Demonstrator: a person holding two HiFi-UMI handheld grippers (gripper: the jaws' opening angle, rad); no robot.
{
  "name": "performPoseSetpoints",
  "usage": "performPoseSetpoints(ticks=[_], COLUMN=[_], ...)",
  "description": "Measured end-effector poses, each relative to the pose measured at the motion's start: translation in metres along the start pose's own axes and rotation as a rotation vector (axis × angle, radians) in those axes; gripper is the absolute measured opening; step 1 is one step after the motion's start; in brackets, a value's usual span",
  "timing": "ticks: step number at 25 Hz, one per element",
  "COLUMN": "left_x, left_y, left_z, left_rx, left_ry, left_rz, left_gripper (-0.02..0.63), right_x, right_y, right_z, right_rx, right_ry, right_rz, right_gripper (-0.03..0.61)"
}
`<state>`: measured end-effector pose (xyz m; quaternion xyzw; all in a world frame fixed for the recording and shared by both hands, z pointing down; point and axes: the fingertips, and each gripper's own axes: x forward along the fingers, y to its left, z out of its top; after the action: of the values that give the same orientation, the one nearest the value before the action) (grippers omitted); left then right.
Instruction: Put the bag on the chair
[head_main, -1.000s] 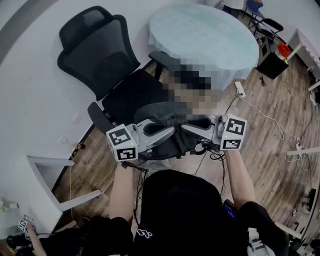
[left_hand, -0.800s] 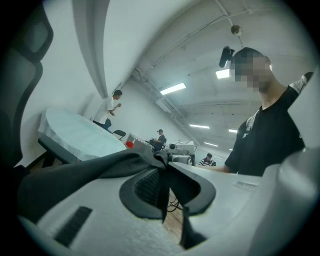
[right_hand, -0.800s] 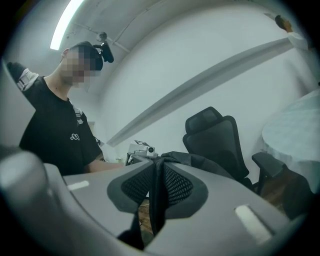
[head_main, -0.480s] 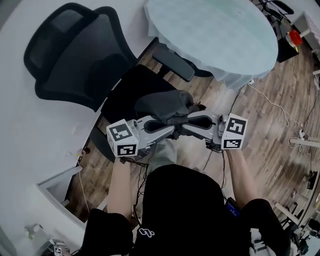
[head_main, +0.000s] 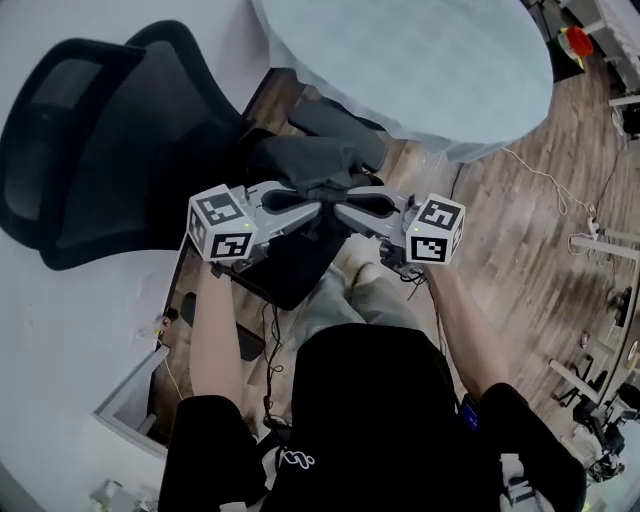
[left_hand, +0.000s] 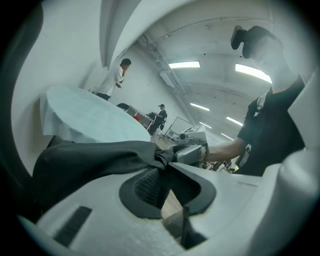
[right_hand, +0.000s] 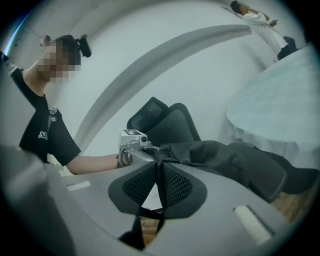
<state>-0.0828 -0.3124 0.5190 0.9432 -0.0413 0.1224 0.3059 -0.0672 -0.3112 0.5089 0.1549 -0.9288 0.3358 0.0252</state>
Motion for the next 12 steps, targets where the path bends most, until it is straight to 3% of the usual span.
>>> performPoseSetpoints(ticks=[2,5,8,12], left_x=[0.001,0.009,0.015,0.006], left_y=[0.021,0.054,0.076,0.091], left_z=[0.003,0.014,0.009,0.004], left_rx=[-0.036,-0.178,-0.323,-0.42], left_ry=[-0.025,-0.176,-0.312,-0.419], left_rz=[-0.017,-0.019,0.095,0.218], left_gripper=[0.037,0.038,0.044,0.059], right_x=[0.007,0.01,0.013,0.025], right_y=[-0.018,-0.048,-0.071,-0.079], right_z=[0.004,0.016,0.009,0.005], right_rx=[0.062,0.161,0.207,0.185], right_ry=[-0.032,-0.117,-0.153,-0.098], right_rz=[-0.018,-0.062,-0.155,-0.186], right_gripper=[0.051,0.051,0.051,0.076])
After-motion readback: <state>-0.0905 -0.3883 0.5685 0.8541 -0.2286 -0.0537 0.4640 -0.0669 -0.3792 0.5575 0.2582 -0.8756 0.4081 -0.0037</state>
